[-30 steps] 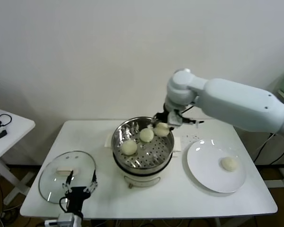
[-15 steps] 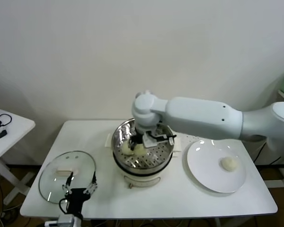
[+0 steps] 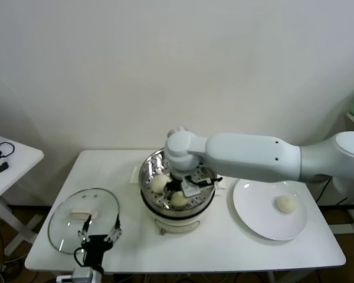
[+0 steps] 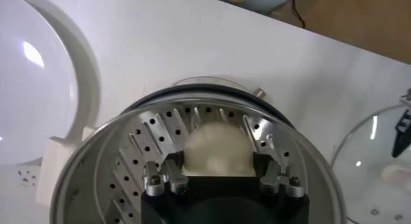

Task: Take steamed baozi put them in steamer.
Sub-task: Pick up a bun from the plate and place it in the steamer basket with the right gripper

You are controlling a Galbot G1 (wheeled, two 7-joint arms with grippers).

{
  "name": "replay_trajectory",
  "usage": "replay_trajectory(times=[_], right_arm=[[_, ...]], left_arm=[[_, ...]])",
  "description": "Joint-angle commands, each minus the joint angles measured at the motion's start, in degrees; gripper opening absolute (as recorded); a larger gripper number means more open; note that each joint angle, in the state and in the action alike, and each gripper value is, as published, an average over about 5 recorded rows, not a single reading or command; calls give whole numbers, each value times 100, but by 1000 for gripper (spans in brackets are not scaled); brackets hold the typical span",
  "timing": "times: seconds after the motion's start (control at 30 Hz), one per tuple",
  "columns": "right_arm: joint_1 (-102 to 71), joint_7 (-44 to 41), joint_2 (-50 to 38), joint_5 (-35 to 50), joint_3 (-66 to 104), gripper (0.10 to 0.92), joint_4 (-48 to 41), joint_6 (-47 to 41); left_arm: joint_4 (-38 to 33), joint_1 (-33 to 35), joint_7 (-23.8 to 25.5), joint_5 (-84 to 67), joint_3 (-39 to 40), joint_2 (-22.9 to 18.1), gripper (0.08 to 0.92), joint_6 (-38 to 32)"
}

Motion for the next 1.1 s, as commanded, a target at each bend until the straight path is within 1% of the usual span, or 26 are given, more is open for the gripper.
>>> replay_trajectory(times=[0.03, 0.43, 0.6, 0.7, 0.97, 1.1], right_arm=[[-74, 7, -146, -109, -77, 703, 76, 84], [-163, 110, -143, -131, -59, 714, 49, 151], [-172, 114, -150, -137, -18, 797, 27, 217], [-162, 105, -155, -148, 42, 819, 11, 252], [46, 59, -266, 26, 395, 823, -83, 312], [213, 25, -431, 322, 572, 823, -121, 176]], left_arm=[[19, -5, 0, 5, 4, -17, 823, -2], [44, -29, -2, 0, 2, -21, 823, -1], [60, -41, -2, -1, 4, -22, 823, -3], [59, -47, -2, 0, 7, -25, 823, -1], [54, -70, -3, -6, 5, -12, 823, 1], [63, -90, -3, -8, 8, -9, 823, -1]])
